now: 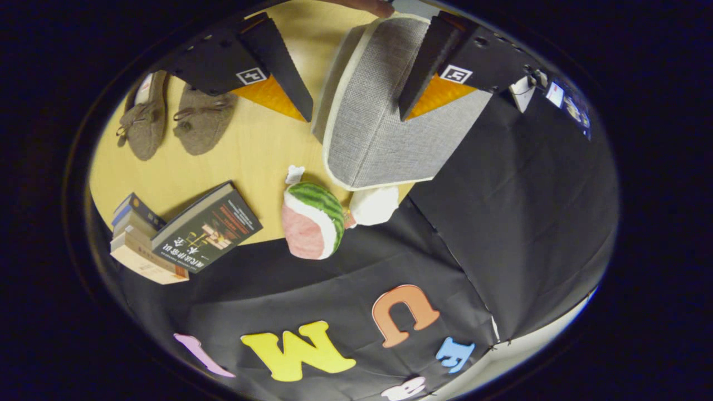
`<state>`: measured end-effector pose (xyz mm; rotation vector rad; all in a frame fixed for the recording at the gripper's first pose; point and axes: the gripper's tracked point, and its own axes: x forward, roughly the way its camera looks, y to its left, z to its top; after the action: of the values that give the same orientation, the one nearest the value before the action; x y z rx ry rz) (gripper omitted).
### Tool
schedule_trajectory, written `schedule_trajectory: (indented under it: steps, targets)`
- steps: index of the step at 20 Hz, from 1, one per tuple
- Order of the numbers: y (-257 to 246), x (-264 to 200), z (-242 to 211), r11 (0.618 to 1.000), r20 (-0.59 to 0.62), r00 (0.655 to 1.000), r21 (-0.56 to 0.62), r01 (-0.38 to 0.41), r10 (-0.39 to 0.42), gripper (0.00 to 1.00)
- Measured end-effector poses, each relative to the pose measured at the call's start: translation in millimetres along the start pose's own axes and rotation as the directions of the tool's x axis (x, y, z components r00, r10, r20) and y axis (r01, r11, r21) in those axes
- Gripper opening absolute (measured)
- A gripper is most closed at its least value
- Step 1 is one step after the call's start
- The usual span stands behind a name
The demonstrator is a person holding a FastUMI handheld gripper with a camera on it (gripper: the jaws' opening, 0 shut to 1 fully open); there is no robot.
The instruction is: Open the storage box then place both shoes into the box .Put the left shoe in first, then the right shoe, with the right side of both shoes facing outward in a uniform manner.
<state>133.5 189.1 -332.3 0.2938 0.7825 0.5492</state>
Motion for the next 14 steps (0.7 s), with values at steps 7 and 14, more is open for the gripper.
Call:
schedule_trajectory:
  steps: [7,14]
  targets:
    - [4.7,13.2,-5.3,0.995,-0.049,0.998,0.085,-0.045,0.05,0.89]
    - [22.9,3.7,-2.8,0.997,-0.056,0.998,0.079,-0.022,0.026,0.33]
